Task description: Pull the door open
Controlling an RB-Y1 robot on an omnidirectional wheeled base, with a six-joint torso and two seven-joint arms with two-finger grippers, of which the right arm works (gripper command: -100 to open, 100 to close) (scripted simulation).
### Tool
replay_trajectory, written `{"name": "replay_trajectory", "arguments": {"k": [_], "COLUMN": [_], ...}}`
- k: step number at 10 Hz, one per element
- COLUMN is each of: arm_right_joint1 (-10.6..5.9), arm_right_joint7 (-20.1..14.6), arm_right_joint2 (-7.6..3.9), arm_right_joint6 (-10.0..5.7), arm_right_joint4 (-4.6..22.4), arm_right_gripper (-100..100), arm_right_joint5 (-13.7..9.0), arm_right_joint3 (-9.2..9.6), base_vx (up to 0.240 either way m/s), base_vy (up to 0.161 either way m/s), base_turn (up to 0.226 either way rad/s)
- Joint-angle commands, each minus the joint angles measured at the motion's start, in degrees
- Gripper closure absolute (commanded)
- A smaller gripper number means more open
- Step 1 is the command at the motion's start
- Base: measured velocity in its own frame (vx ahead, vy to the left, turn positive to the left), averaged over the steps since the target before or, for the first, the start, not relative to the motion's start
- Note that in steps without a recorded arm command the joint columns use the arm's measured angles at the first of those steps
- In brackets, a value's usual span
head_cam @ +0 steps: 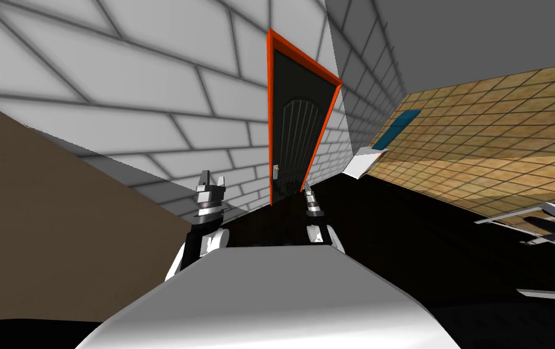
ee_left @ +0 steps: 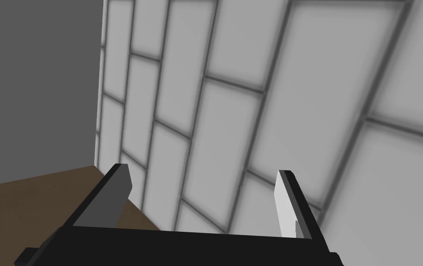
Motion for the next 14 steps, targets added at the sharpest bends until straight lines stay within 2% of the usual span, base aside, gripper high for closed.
{"name": "replay_trajectory", "arguments": {"k": [1,14], "arm_right_joint1": [-0.99,-8.73], "arm_right_joint7": [2.32,13.59], "arm_right_joint2": [-1.36,-6.71], "arm_right_joint6": [0.31,1.0], "arm_right_joint4": [2.6,18.61], "arm_right_gripper": [-100,-100], "arm_right_joint5": [2.19,12.69], "arm_right_joint3": [0.16,0.49], "base_vx": [0.184,0.107], "base_vy": [0.028,0.01], "base_turn": [0.095,0.056]}}
